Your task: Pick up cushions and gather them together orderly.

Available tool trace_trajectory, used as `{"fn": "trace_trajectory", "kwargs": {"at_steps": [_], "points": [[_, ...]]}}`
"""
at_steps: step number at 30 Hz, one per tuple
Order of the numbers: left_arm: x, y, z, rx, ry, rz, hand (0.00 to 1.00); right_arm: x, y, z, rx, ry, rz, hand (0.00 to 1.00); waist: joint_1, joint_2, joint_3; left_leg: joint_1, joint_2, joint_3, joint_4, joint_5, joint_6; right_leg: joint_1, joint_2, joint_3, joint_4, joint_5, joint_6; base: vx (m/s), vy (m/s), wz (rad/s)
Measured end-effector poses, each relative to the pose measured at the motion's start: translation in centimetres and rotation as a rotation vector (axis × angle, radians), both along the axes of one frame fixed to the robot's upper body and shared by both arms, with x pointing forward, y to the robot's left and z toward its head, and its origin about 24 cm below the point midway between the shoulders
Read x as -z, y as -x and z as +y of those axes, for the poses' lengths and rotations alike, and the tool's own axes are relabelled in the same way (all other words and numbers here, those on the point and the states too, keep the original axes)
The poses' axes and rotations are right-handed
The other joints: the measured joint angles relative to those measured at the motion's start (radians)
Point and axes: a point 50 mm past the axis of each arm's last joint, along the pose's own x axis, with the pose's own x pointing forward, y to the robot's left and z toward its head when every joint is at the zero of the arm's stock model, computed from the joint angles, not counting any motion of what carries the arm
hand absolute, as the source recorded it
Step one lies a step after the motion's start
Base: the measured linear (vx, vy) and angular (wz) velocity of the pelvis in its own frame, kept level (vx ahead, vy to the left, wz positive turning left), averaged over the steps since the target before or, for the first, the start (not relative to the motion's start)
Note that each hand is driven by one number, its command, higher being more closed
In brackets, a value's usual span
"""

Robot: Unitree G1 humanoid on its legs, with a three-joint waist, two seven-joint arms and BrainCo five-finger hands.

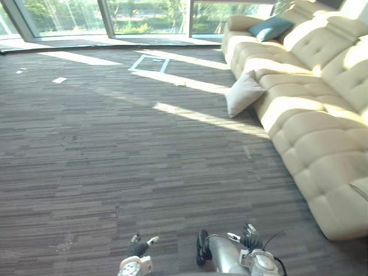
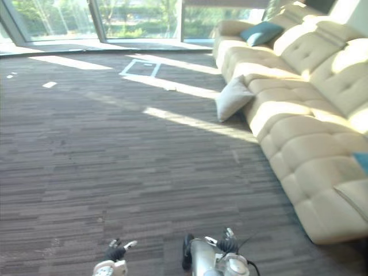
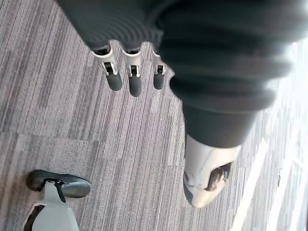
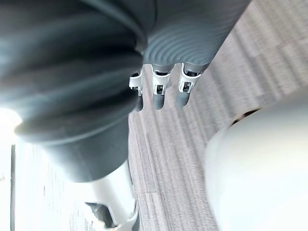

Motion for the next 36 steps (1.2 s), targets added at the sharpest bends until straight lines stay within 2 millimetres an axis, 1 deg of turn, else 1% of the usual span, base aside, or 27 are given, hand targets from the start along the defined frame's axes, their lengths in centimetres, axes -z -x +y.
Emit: {"fn": "trace_trajectory", "kwargs": {"at_steps": [1, 2, 4, 5, 7, 9, 10, 11, 12, 13, 14, 15, 16, 17, 18, 20, 22, 24, 26, 27, 29, 30, 31, 32, 34, 35, 36], "points": [[0.0, 0.0, 0.3, -0.018, -0.002, 0.000, 0.00, 0.1, -0.1, -0.1, -0.005, 0.001, 0.015, 0.00, 0.004, 0.021, 0.009, -0.119, 0.052, 0.028, 0.266, 0.085, -0.040, 0.102, 0.036, 0.007, -0.082, -0.008, -0.005, 0.72, -0.151, -0.19], [-0.1, 0.0, 0.6, -0.035, -0.004, -0.007, 0.00, 0.3, 0.0, 0.3, -0.003, -0.013, 0.030, 0.00, 0.007, 0.025, 0.018, -0.185, 0.107, 0.088, 0.420, 0.065, -0.029, 0.208, 0.058, 0.019, -0.154, -0.011, -0.011, 0.83, -0.165, -0.23], [-0.5, -0.2, 1.3, -0.041, -0.029, -0.031, 0.00, 0.8, 0.5, 1.4, 0.000, -0.044, 0.054, 0.00, 0.024, -0.014, 0.026, -0.288, 0.140, 0.165, 0.505, 0.023, -0.021, 0.365, 0.054, 0.052, -0.262, -0.013, -0.014, 0.60, -0.140, -0.24], [-0.6, -0.4, 1.4, -0.040, -0.033, -0.045, 0.00, 1.0, 0.7, 1.7, 0.001, -0.053, 0.065, 0.00, 0.035, -0.022, 0.020, -0.363, 0.145, 0.188, 0.494, 0.011, -0.009, 0.424, 0.049, 0.067, -0.318, -0.019, -0.016, 0.52, -0.104, -0.37], [-1.0, -0.9, 1.3, -0.040, -0.033, -0.073, 0.00, 1.0, 0.5, 2.0, 0.001, -0.063, 0.066, 0.00, 0.050, -0.013, 0.023, -0.489, 0.151, 0.217, 0.383, -0.016, -0.004, 0.507, 0.046, 0.084, -0.397, -0.028, 0.001, 0.54, -0.036, -0.32], [-1.2, -1.2, 1.4, -0.042, -0.036, -0.086, 0.00, 1.3, 0.7, 2.4, 0.001, -0.074, 0.087, 0.00, 0.059, -0.016, 0.032, -0.568, 0.111, 0.253, 0.126, -0.017, 0.016, 0.589, 0.022, 0.097, -0.438, -0.048, 0.028, 0.64, 0.094, -0.18], [-1.3, -1.2, 1.5, -0.045, -0.040, -0.093, 0.00, 1.3, 0.6, 2.4, 0.002, -0.074, 0.087, 0.00, 0.062, -0.019, 0.033, -0.586, 0.075, 0.248, -0.033, 0.017, 0.022, 0.620, 0.004, 0.107, -0.454, -0.060, 0.035, 0.56, 0.143, -0.37], [-1.2, -1.0, 1.5, -0.046, -0.042, -0.088, 0.00, 1.3, 0.6, 2.4, 0.003, -0.072, 0.086, 0.00, 0.075, -0.016, 0.030, -0.583, 0.043, 0.237, -0.208, 0.073, 0.005, 0.645, -0.006, 0.137, -0.471, -0.080, 0.038, 0.55, 0.194, -0.67], [-1.1, -0.6, 1.5, -0.048, -0.041, -0.079, 0.00, 1.3, 0.7, 2.5, 0.002, -0.072, 0.091, 0.00, 0.090, -0.011, 0.027, -0.586, 0.040, 0.232, -0.287, 0.096, 0.004, 0.665, -0.011, 0.165, -0.481, -0.109, 0.046, 0.56, 0.257, -1.02], [-1.1, -0.3, 1.9, -0.076, -0.042, -0.088, 0.00, 1.3, 0.5, 2.9, -0.008, -0.078, 0.090, 0.00, 0.109, -0.029, 0.022, -0.597, 0.027, 0.232, -0.255, 0.188, 0.042, 0.681, -0.034, 0.191, -0.479, -0.157, 0.070, 0.58, 0.275, -0.84], [-1.2, -0.4, 2.1, -0.075, -0.048, -0.091, 0.00, 1.4, 0.6, 3.2, -0.008, -0.087, 0.093, 0.00, 0.109, -0.037, 0.015, -0.599, 0.014, 0.235, -0.243, 0.211, 0.053, 0.686, -0.048, 0.200, -0.472, -0.166, 0.072, 0.62, 0.271, -0.59], [-1.3, -0.3, 2.8, -0.067, -0.069, -0.089, 0.00, 1.6, 1.1, 4.1, -0.006, -0.109, 0.105, 0.00, 0.099, -0.076, -0.003, -0.592, 0.001, 0.267, -0.225, 0.206, 0.088, 0.654, -0.088, 0.228, -0.382, -0.163, 0.072, 0.64, 0.262, -0.33], [-1.3, -0.3, 3.1, -0.066, -0.076, -0.086, 0.00, 1.7, 1.4, 4.2, -0.013, -0.109, 0.112, 0.00, 0.101, -0.097, -0.008, -0.569, -0.015, 0.287, -0.225, 0.180, 0.104, 0.610, -0.106, 0.250, -0.271, -0.151, 0.093, 0.65, 0.267, -0.28], [-1.2, -0.2, 3.2, -0.065, -0.079, -0.082, 0.00, 1.7, 1.6, 4.3, -0.018, -0.110, 0.118, 0.00, 0.102, -0.103, -0.010, -0.553, -0.024, 0.293, -0.225, 0.166, 0.110, 0.585, -0.111, 0.258, -0.196, -0.141, 0.110, 0.63, 0.307, -0.25], [-1.3, -0.4, 3.5, -0.061, -0.090, -0.079, 0.00, 1.8, 1.9, 4.3, -0.022, -0.107, 0.121, 0.00, 0.097, -0.119, -0.004, -0.485, -0.048, 0.299, -0.229, 0.112, 0.117, 0.468, -0.127, 0.290, 0.109, -0.042, 0.211, 0.59, 0.302, -0.12], [-0.9, -0.2, 3.7, -0.035, -0.098, -0.040, 0.00, 1.6, 1.7, 3.7, -0.020, -0.091, 0.100, 0.00, 0.083, -0.120, 0.006, -0.367, -0.077, 0.291, -0.246, 0.049, 0.109, 0.342, -0.143, 0.282, 0.430, 0.018, 0.268, 0.60, 0.288, 0.01], [-0.7, -0.1, 3.2, -0.016, -0.090, -0.022, 0.00, 1.3, 1.6, 3.4, -0.020, -0.080, 0.075, 0.00, 0.073, -0.106, 0.005, -0.235, -0.082, 0.292, -0.299, -0.004, 0.098, 0.233, -0.144, 0.215, 0.546, -0.012, 0.236, 0.49, 0.170, 0.05], [-0.6, 0.0, 3.1, -0.010, -0.089, -0.018, 0.00, 0.9, 1.3, 3.2, -0.017, -0.074, 0.040, 0.00, 0.052, -0.104, 0.006, -0.134, -0.082, 0.279, -0.366, -0.035, 0.104, 0.108, -0.141, 0.116, 0.522, -0.058, 0.193, 0.52, 0.107, 0.16], [-0.4, 0.2, 3.0, 0.000, -0.086, 0.000, 0.00, 0.6, 0.7, 2.5, -0.007, -0.058, 0.016, 0.00, 0.035, -0.101, 0.011, -0.043, -0.078, 0.275, -0.425, -0.043, 0.090, 0.010, -0.127, -0.002, 0.279, -0.080, 0.170, 0.58, 0.051, 0.19], [-0.4, 0.2, 3.0, 0.001, -0.085, 0.001, 0.00, 0.6, 0.7, 2.3, -0.001, -0.057, 0.017, 0.00, 0.034, -0.100, 0.011, -0.032, -0.077, 0.275, -0.431, -0.046, 0.086, 0.002, -0.124, -0.013, 0.236, -0.076, 0.168, 0.49, 0.008, 0.19], [-0.2, 0.3, 2.7, 0.016, -0.079, 0.009, 0.00, 0.6, 0.9, 1.6, 0.025, -0.046, 0.023, 0.00, 0.021, -0.096, 0.013, 0.072, -0.078, 0.258, -0.482, -0.071, 0.049, -0.024, -0.063, -0.026, -0.121, 0.035, 0.134, 0.70, -0.034, 0.38], [-0.2, 0.4, 2.6, 0.019, -0.078, 0.010, 0.00, 0.7, 0.9, 1.4, 0.025, -0.043, 0.027, 0.00, 0.018, -0.097, 0.013, 0.092, -0.080, 0.242, -0.488, -0.079, 0.035, -0.024, -0.052, -0.016, -0.163, 0.058, 0.123, 0.91, -0.109, 0.65], [-0.1, 0.6, 2.8, 0.021, -0.083, 0.017, 0.00, 0.9, 1.2, 1.5, 0.025, -0.046, 0.043, 0.00, 0.010, -0.107, 0.008, 0.127, -0.086, 0.195, -0.473, -0.097, 0.013, -0.025, -0.042, 0.027, -0.169, 0.137, 0.042, 0.77, -0.134, 0.74], [-0.1, 0.6, 2.5, 0.032, -0.082, 0.021, 0.00, 0.9, 1.4, 1.1, 0.024, -0.038, 0.051, 0.00, -0.001, -0.104, 0.004, 0.135, -0.071, 0.154, -0.436, -0.100, 0.013, -0.021, -0.040, 0.034, -0.123, 0.173, -0.002, 0.76, -0.184, 0.72], [0.1, 0.8, 1.3, 0.030, -0.051, 0.023, 0.00, 0.8, 1.3, 0.4, 0.020, -0.018, 0.049, 0.00, -0.004, -0.054, -0.012, 0.069, -0.020, 0.111, -0.268, -0.099, 0.011, -0.005, -0.020, -0.005, -0.098, 0.105, -0.010, 0.73, -0.213, 0.44], [0.0, 0.5, 1.1, 0.017, -0.043, 0.013, 0.00, 0.5, 0.8, 0.0, 0.016, -0.006, 0.032, 0.00, -0.005, -0.019, -0.004, -0.058, 0.027, 0.079, 0.017, -0.044, -0.027, 0.044, 0.012, -0.019, -0.117, 0.062, -0.025, 0.72, -0.202, 0.19], [0.0, 0.5, 1.1, -0.001, -0.036, 0.012, 0.00, 0.4, 0.6, -0.1, 0.015, -0.005, 0.030, 0.00, -0.001, -0.007, 0.003, -0.119, 0.058, 0.073, 0.170, 0.013, -0.046, 0.087, 0.036, -0.014, -0.145, 0.050, -0.036, 0.71, -0.188, -0.05]]}}
